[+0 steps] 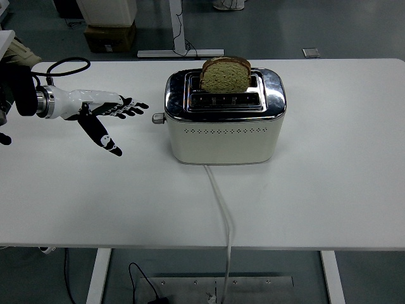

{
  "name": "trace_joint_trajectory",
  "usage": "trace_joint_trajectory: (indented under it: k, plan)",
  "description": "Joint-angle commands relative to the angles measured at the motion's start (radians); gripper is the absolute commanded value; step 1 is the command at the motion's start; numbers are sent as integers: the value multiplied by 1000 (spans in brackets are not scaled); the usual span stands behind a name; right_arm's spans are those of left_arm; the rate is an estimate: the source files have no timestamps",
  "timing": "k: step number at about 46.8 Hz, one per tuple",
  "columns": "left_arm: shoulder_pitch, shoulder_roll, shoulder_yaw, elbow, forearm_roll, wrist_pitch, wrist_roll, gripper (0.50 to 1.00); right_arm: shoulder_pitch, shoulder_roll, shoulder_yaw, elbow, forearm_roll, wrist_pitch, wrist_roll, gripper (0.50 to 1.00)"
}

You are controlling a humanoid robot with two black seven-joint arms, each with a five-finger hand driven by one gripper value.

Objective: Press down toaster

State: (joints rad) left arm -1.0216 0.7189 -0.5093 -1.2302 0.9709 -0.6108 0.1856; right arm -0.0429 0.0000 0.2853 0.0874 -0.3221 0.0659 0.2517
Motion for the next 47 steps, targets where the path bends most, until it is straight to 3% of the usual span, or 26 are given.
trace_joint_trajectory:
  k: [1,47]
  plan:
    - [-2,-16,0,1,0,0,0,1000,0,0,0,0,0,0,0,998]
    - [32,-52,14,11,0,0,0,1000,2,0,0,0,0,0,1,998]
